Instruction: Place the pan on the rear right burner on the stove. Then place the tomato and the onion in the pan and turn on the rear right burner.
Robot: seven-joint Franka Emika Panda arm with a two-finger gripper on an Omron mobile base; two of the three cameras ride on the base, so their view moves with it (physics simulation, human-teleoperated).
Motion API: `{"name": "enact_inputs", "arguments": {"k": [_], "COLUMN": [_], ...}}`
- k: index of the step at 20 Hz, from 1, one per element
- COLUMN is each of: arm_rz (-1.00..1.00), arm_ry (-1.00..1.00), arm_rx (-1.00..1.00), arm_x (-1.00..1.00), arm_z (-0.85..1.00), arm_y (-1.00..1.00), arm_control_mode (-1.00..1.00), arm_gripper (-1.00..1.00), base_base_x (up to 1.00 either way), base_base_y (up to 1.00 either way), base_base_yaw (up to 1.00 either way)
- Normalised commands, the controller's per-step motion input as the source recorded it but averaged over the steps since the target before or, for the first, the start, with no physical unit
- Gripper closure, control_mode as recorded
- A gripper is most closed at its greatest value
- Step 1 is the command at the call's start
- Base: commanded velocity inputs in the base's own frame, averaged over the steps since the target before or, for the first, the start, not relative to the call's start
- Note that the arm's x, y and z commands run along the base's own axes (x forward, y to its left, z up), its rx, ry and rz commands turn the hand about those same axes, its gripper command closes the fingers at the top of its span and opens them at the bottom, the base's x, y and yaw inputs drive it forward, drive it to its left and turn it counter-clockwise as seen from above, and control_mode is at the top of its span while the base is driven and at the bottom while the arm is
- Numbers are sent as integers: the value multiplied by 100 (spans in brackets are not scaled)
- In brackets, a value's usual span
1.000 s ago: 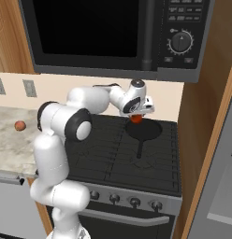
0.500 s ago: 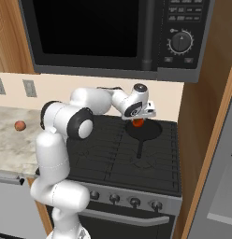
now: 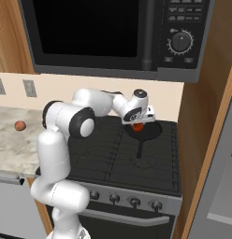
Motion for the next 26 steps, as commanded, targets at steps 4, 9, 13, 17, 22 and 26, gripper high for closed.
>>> {"name": "enact_inputs", "arguments": {"k": [4,9,13,17,22,26], "arm_rz": [0,0,0,0,0,0], "arm_ry": [0,0,0,0,0,-6], "arm_rx": [0,0,0,0,0,0], "arm_x": [0,0,0,0,0,-10], "arm_z": [-4,0,0,0,1,24], "arm_y": [0,0,0,0,0,0], "arm_control_mode": [-100,-100,-100,-100,-100,-100], "arm_gripper": [100,-100,-100,-100,-100,-100], "base_base_x": [0,0,0,0,0,0], "base_base_y": [0,0,0,0,0,0], "base_base_yaw": [0,0,0,0,0,0]}}
